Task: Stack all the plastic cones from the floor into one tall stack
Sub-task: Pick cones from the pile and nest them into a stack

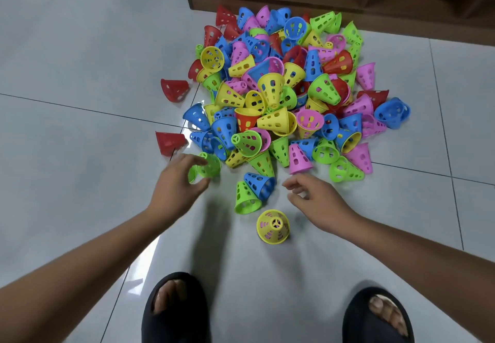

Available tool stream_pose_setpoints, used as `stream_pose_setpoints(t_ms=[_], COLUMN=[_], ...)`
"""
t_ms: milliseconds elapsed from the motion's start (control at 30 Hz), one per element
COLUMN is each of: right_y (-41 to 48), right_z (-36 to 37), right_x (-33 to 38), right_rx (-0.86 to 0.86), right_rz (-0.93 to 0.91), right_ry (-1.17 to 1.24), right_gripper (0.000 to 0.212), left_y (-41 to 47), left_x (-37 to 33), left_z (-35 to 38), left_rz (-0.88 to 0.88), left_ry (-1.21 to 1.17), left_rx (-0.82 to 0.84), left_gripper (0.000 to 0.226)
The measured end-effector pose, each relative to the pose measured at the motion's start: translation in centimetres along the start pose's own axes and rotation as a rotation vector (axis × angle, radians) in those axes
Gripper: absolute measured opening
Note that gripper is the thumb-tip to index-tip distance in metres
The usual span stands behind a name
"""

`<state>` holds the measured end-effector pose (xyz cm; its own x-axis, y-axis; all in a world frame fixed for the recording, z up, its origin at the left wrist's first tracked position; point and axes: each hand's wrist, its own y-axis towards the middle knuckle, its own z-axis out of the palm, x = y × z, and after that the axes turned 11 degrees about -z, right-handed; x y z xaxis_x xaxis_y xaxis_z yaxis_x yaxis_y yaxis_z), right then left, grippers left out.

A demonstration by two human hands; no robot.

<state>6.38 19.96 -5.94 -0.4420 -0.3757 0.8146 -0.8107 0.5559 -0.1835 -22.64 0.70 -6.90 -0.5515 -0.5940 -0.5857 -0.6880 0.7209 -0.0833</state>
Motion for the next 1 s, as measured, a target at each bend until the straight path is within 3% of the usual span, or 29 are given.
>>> stream_pose_setpoints(t_ms=[167,433,733,1000], right_y=[2.6,3.5,2.0,-1.7], right_z=[0.8,2.1,1.2,-2.2], right_x=[1.4,0.8,0.5,1.9], right_rx=[0.155,0.262,-0.030,-0.193], right_rz=[-0.038,0.123,0.188,0.255], right_ry=[-0.044,0.134,0.262,0.693], right_gripper=[0.034,0.045,0.020,0.010], left_y=[1.8,1.0,-1.8,-3.6], left_x=[2.7,4.8,2.0,-6.3], left_z=[-0.7,0.1,0.6,-2.0], left_rz=[-0.099,-0.157,-0.075,0.068], left_ry=[0.096,0.078,-0.062,-0.277], left_rx=[-0.055,0.085,0.181,0.181], left_gripper=[0.041,0.035,0.034,0.038])
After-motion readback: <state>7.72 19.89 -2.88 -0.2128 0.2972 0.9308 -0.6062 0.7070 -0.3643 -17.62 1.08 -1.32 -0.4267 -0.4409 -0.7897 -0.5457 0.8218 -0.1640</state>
